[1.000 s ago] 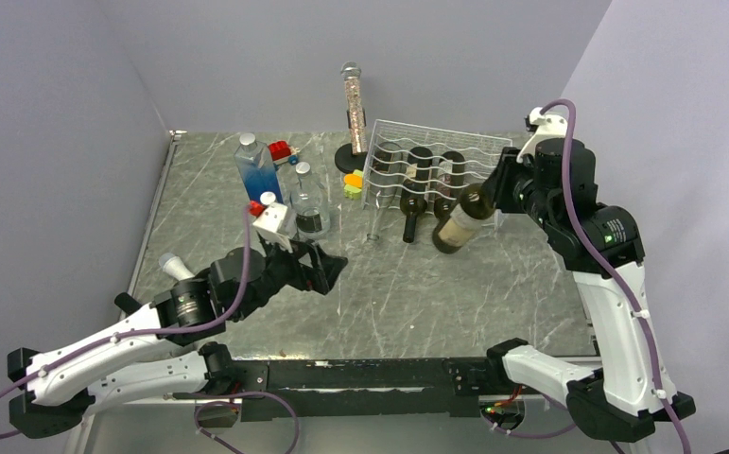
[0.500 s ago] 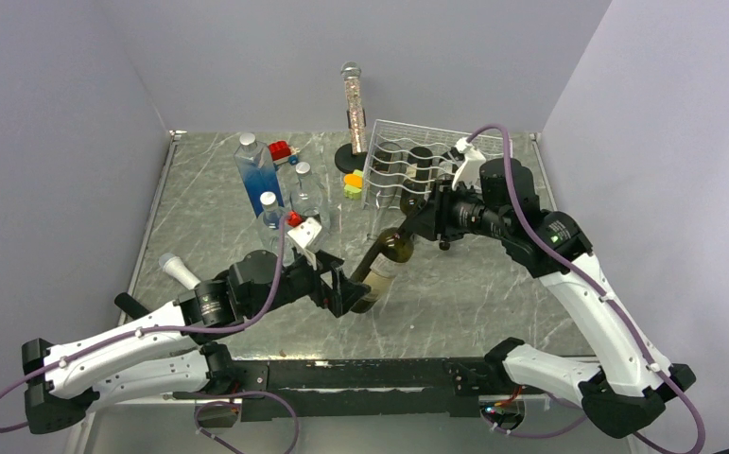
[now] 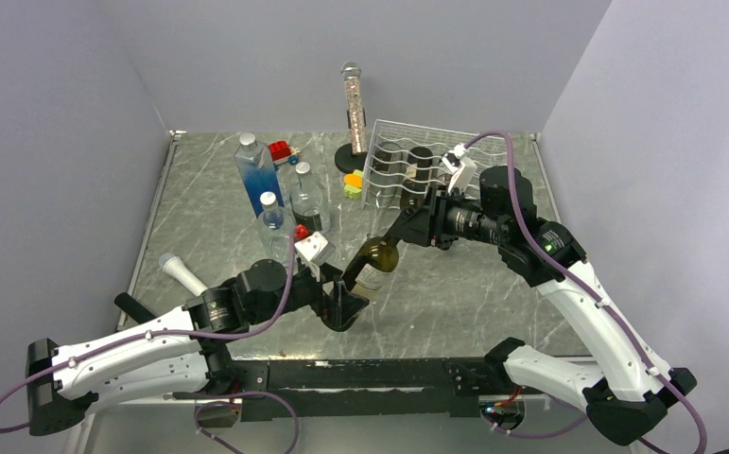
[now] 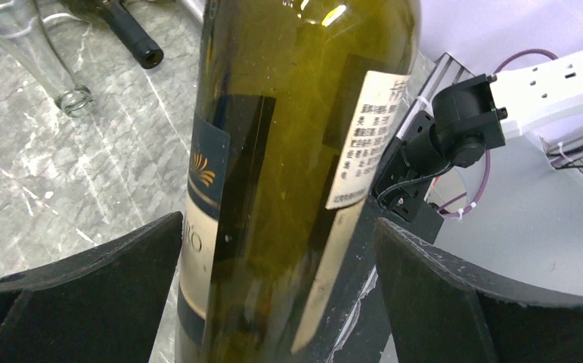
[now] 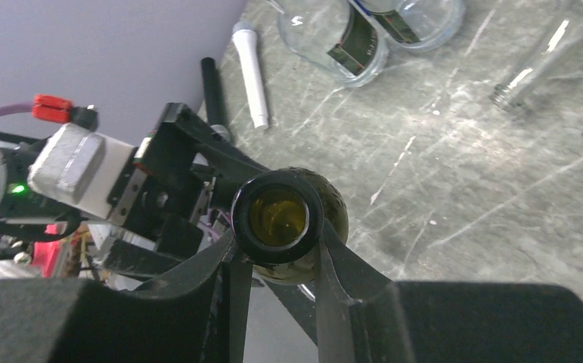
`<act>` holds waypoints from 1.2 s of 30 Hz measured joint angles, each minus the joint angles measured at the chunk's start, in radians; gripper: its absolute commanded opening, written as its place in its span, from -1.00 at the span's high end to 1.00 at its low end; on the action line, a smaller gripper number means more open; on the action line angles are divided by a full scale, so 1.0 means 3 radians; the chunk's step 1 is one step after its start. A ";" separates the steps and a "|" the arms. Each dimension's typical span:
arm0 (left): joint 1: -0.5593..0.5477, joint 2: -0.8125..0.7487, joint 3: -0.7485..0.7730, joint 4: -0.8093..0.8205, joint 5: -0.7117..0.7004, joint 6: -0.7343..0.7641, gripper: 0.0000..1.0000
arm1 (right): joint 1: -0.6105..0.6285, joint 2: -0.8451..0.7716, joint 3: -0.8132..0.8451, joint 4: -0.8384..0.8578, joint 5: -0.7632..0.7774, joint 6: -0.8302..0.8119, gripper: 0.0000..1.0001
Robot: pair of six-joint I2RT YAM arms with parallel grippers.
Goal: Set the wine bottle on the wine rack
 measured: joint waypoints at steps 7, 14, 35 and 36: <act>0.0000 0.0034 -0.0106 0.0094 0.0173 0.0076 -0.99 | 0.0000 -0.0074 -0.0071 0.0270 -0.0296 0.0112 1.00; 0.0000 0.0034 -0.0114 0.0167 0.0352 0.0141 -0.80 | 0.0000 -0.0187 -0.0137 0.0384 -0.0390 0.0127 1.00; -0.0004 -0.0095 -0.0070 -0.0025 0.0498 0.0674 0.98 | 0.0001 -0.0247 -0.0200 0.0397 -0.0343 0.0029 -0.99; -0.0004 -0.0168 -0.0070 -0.0051 0.0506 0.0744 0.98 | 0.0000 -0.0258 -0.0179 0.0362 -0.0309 0.0010 -0.99</act>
